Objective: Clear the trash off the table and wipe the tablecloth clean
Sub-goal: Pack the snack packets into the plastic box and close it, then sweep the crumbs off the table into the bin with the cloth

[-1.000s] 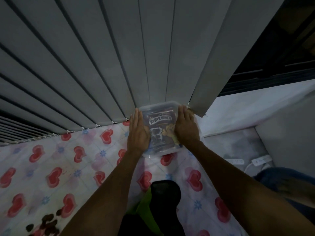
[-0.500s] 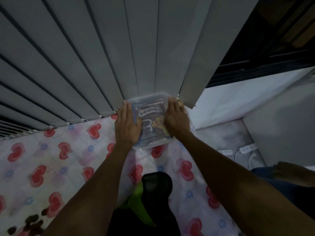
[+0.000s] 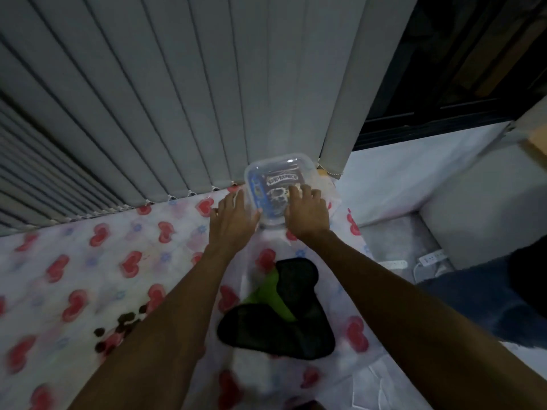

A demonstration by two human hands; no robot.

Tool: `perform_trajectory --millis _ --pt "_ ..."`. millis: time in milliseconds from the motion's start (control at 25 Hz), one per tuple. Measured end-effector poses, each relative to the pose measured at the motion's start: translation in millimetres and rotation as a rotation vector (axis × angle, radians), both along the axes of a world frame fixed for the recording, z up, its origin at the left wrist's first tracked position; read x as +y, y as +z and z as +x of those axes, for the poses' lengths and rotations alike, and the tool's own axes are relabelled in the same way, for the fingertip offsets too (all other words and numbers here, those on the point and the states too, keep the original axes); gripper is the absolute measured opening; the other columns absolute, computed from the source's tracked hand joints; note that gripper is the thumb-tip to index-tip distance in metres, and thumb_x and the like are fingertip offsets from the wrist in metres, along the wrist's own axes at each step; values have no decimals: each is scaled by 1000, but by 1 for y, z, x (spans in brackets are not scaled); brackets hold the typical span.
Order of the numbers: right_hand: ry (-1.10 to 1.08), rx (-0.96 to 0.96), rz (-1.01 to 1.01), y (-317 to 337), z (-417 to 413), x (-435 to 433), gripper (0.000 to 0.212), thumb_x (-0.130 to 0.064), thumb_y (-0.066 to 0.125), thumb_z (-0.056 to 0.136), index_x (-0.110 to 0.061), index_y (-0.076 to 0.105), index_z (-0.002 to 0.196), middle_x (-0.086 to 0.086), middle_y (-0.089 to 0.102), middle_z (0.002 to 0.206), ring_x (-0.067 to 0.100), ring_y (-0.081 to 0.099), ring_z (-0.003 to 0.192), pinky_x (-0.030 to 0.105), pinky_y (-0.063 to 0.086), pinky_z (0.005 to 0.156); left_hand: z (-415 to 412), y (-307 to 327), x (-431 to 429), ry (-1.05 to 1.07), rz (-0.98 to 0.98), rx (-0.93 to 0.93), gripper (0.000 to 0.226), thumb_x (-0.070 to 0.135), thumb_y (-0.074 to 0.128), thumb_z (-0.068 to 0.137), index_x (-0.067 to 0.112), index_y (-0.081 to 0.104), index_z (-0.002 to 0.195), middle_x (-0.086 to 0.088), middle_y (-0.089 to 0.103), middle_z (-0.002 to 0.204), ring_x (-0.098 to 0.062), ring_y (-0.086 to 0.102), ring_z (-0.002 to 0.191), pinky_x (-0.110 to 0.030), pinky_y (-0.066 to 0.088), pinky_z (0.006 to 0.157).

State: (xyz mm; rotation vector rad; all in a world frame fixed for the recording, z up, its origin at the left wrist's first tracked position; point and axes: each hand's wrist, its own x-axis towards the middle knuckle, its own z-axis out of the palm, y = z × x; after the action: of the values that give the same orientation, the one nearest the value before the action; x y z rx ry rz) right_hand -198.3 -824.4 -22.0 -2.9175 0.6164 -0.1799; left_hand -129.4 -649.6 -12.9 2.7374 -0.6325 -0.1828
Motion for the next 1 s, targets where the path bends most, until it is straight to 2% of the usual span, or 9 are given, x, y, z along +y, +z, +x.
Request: perform_trajectory --millis 80,200,320,440,680,800,1000 --pt "-8 5 19 13 -28 36 43 -30 57 92 -13 48 131 17 57 128 35 56 111 44 51 89 -22 10 38 -29 59 -16 73 58 39 100 12 32 156 -14 39 159 -34 38 145 -53 29 115" --pt "-34 61 21 32 -66 99 50 -31 56 93 -13 42 138 19 55 129 37 55 113 45 51 86 -56 25 101 -51 98 -32 77 64 31 98 14 31 156 -14 40 158 -35 42 141 -54 32 113" --pt "-12 78 59 47 -101 167 49 -32 55 96 -12 40 139 18 55 127 37 55 113 44 50 83 -90 36 167 -47 80 -19 74 63 34 100 15 30 157 -13 40 158 -35 41 143 -55 28 117" --pt "44 102 91 51 -133 229 52 -33 52 96 -13 37 142 16 55 123 39 56 112 46 50 84 -123 35 231 -17 84 -8 74 63 36 100 16 31 156 -14 43 155 -35 44 140 -54 30 114" --pt "193 156 144 26 -181 338 51 -32 51 97 -13 37 142 16 57 116 36 59 103 42 52 73 -199 10 362 97 161 29 72 64 36 98 15 41 150 -14 54 144 -34 52 133 -53 33 111" --pt "246 210 215 4 -207 387 46 -30 51 97 -13 39 139 14 58 113 32 61 95 36 45 65 -241 -10 423 193 191 72 76 65 33 97 14 40 153 -15 55 144 -36 53 131 -51 35 109" --pt "333 282 290 -46 -271 461 48 -30 51 97 -12 39 140 13 60 114 34 62 99 41 53 75 -317 -55 498 270 222 148 73 62 37 99 12 40 154 -17 54 145 -37 54 129 -53 38 107"
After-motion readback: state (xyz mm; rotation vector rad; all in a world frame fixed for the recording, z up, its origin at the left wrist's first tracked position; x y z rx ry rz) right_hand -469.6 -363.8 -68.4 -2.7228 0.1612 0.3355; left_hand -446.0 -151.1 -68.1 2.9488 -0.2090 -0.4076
